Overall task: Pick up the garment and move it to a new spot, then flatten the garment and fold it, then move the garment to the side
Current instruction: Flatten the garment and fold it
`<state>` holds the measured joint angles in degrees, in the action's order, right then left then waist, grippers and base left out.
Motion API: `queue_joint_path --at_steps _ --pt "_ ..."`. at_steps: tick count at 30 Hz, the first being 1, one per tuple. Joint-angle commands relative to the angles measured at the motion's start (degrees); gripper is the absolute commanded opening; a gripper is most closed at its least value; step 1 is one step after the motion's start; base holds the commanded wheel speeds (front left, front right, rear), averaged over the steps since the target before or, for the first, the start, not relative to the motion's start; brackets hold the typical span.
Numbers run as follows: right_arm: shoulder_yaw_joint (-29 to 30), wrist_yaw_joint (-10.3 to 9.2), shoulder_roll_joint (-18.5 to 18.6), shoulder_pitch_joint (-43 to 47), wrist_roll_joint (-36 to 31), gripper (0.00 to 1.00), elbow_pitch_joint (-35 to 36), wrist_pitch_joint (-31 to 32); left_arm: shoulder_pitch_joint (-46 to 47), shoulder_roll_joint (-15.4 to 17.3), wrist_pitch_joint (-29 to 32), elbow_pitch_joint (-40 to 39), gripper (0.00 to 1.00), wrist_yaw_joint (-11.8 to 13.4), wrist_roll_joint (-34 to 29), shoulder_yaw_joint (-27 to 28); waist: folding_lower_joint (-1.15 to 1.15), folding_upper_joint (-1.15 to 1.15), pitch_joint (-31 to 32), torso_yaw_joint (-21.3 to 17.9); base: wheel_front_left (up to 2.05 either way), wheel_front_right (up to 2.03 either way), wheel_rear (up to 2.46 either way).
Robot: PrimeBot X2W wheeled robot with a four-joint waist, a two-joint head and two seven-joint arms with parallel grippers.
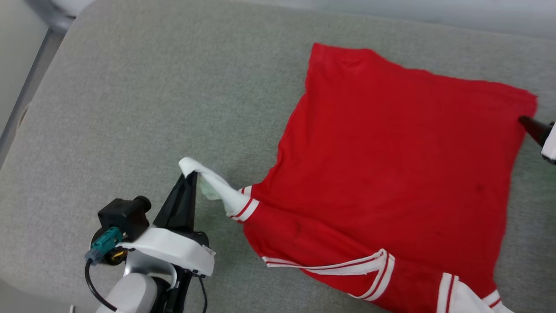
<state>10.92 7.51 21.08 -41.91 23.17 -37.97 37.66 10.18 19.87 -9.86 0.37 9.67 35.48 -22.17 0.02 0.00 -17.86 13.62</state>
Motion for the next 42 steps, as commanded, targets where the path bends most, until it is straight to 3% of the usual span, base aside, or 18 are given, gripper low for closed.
queue_joint_path --at_steps 1,11,12,13,14,15,24,31,37,38,42 --pt "-0.17 -0.03 0.69 -2.54 -1.24 1.0 -1.15 0.97 1.56 -0.46 -0.64 0.18 0.0 -0.56 -0.34 -0.45 -0.02 0.0 -3.62 3.27 0.0 0.0 0.0" --pt "0.42 -0.07 0.41 -7.11 -5.73 1.0 -10.23 9.36 4.47 -1.85 -2.45 0.41 0.0 -1.54 -0.86 -1.1 -0.02 0.0 -8.42 5.73 0.0 0.0 0.0" --pt "0.92 -0.07 -0.16 -6.46 -5.94 0.94 -11.59 11.06 4.46 -1.88 -2.54 0.51 0.0 -1.55 -0.86 -1.07 -0.02 0.0 -8.55 5.74 0.0 0.0 0.0" --pt "1.27 -0.07 -0.7 -5.79 -6.4 0.45 -12.83 12.54 4.36 -1.95 -2.61 0.65 0.0 -1.52 -0.8 -1.01 -0.02 0.0 -8.61 5.71 0.0 0.0 0.0" --pt "1.55 -0.07 -1.23 -5.33 -6.67 0.11 -13.61 13.46 4.27 -2.03 -2.79 0.74 0.0 -1.5 -0.75 -0.94 -0.02 0.0 -8.64 5.67 0.0 0.0 0.0" --pt "1.85 -0.07 -1.72 -5.12 -6.8 0.0 -13.98 13.91 4.2 -2.07 -2.95 0.77 0.0 -1.46 -0.7 -0.89 -0.02 0.0 -8.65 5.62 0.0 0.0 0.0" --pt "2.22 -0.05 -0.52 -5.85 -7.46 0.0 -9.96 11.05 2.75 -0.89 -2.85 1.67 0.0 -0.73 -0.75 -0.22 -0.02 0.0 -4.57 3.78 0.0 0.0 0.0" --pt "-0.12 -0.07 0.43 -1.18 -5.3 0.0 -3.11 8.21 -0.5 0.9 -2.53 2.3 0.0 1.21 -0.01 1.56 -0.02 0.0 1.34 -0.74 0.0 0.0 0.0" --pt "-0.72 -0.07 0.62 10.0 -1.7 0.0 6.44 7.92 -4.0 2.22 -1.78 3.45 0.0 2.36 1.44 3.01 -0.02 0.0 5.69 -5.37 0.0 0.0 0.0" --pt "1.06 -0.06 -0.47 17.42 -0.38 0.0 12.0 7.6 -5.76 2.8 -1.09 4.31 0.0 2.74 2.19 3.51 -0.02 0.0 7.82 -7.27 0.0 0.0 0.0" --pt "5.1 -0.06 -3.65 28.39 1.22 0.0 20.34 7.35 -8.04 3.66 0.0 5.21 0.0 3.26 3.46 4.18 -0.02 0.0 10.37 -9.25 0.0 0.0 0.0"
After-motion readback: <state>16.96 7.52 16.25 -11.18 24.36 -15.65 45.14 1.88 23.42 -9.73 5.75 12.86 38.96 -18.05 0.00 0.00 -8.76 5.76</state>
